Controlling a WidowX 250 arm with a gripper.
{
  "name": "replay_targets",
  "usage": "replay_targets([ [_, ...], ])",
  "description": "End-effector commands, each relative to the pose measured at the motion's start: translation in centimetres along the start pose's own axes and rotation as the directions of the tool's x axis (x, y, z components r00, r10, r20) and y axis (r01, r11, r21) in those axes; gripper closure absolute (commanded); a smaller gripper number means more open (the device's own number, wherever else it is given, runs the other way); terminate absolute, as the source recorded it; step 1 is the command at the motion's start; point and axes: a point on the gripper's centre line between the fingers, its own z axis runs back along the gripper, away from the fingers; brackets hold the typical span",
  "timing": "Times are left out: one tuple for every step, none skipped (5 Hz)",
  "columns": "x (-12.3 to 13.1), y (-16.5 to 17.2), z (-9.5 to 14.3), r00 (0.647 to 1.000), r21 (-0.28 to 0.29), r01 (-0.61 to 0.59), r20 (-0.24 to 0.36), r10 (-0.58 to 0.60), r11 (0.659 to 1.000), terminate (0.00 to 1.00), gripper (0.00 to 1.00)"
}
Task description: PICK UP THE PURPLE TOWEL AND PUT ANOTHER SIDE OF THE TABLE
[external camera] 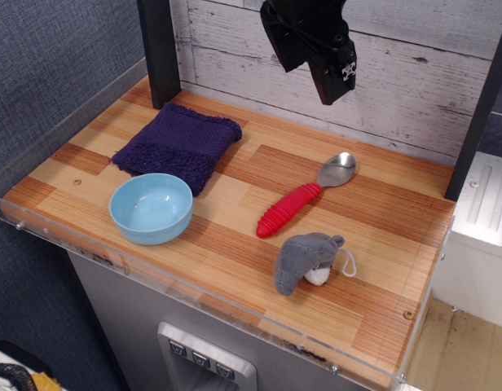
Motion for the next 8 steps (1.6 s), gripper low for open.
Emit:
replay_targets([
  [0.0, 0.0, 0.0, 1.000, 0.000, 0.000, 0.000, 0.000, 1.000, 0.00, 0.00],
  [-0.6, 3.2, 0.5, 0.988, 0.078, -0.154, -0.010, 0.155, 0.985, 0.00, 0.00],
  [-2.5, 7.2, 1.2, 0.950, 0.142, -0.305, -0.019, 0.311, 0.942, 0.00, 0.00],
  [-4.7, 9.4, 1.4, 0.913, 0.162, -0.397, -0.032, 0.407, 0.903, 0.00, 0.00],
  [-7.4, 10.3, 1.1, 0.891, 0.178, -0.426, -0.083, 0.445, 0.887, 0.00, 0.00],
  [-10.2, 11.0, 0.3, 0.870, 0.200, -0.441, -0.144, 0.471, 0.875, 0.00, 0.00],
  [-11.9, 11.4, -2.0, 0.855, 0.215, -0.433, -0.212, 0.474, 0.876, 0.00, 0.00],
  [-13.2, 11.6, -4.3, 0.841, 0.210, -0.443, -0.240, 0.485, 0.872, 0.00, 0.00],
])
